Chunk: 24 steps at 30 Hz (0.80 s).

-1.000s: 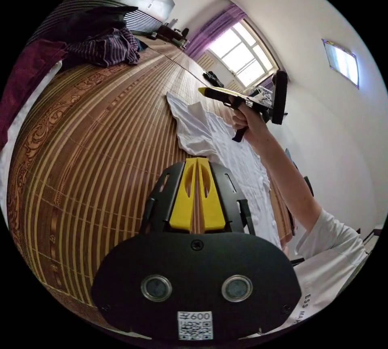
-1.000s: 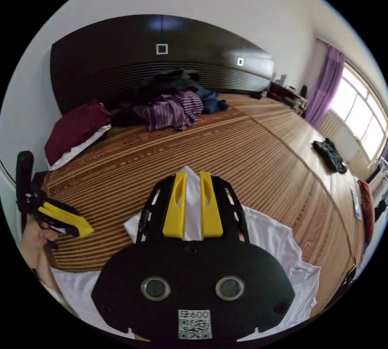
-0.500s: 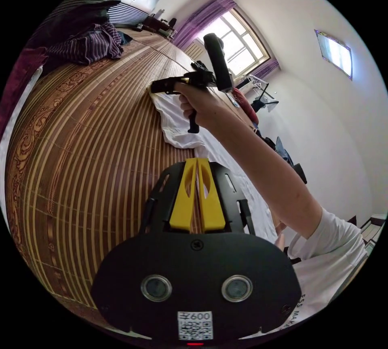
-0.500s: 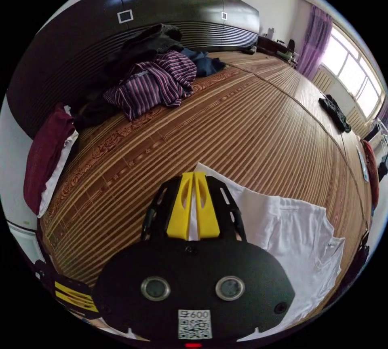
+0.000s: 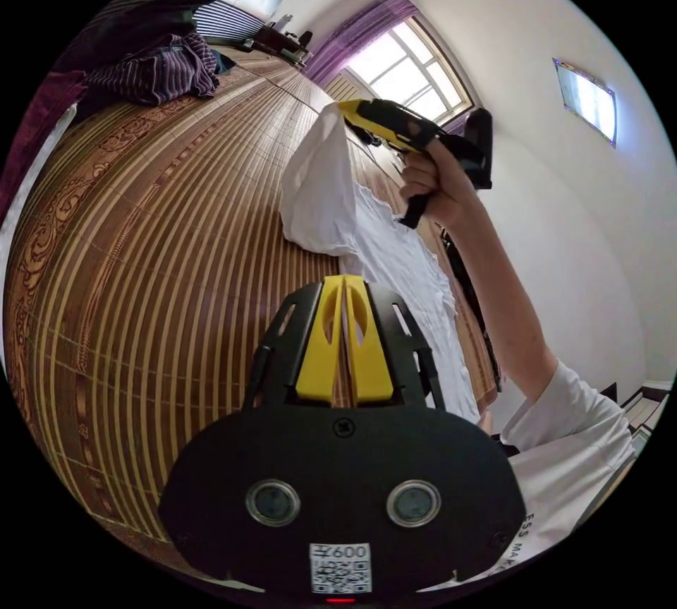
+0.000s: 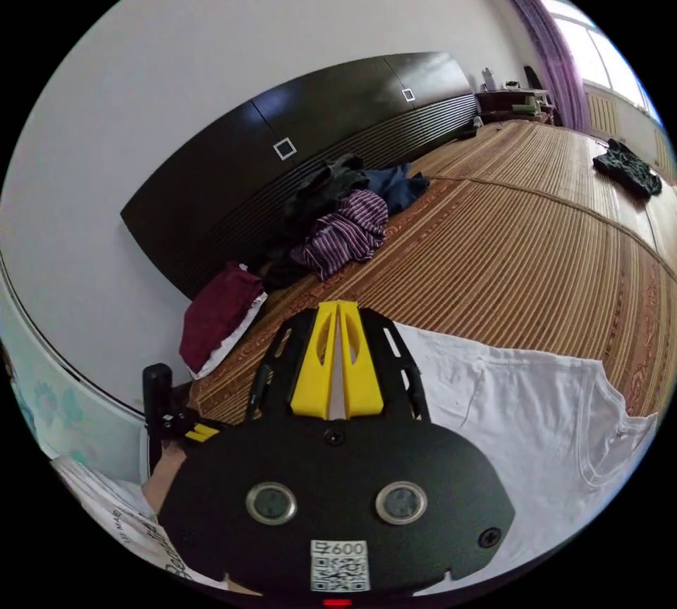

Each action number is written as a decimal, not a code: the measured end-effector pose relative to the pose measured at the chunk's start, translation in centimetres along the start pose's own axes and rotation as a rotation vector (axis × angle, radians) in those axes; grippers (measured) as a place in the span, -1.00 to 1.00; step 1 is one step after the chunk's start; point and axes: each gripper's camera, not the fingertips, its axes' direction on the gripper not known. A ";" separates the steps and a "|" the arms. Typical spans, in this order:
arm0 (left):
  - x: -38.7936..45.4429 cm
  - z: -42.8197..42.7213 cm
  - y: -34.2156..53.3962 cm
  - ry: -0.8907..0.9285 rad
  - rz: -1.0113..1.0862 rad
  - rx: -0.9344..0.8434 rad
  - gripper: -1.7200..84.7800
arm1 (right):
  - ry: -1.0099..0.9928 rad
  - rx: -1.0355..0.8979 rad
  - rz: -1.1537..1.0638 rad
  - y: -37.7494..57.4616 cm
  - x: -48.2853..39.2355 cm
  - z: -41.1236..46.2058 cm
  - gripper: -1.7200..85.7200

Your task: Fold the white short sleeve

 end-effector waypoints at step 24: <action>-1.4 6.4 5.3 0.025 0.008 -0.035 -0.94 | 0.296 0.045 0.154 25.3 16.9 -17.7 -0.97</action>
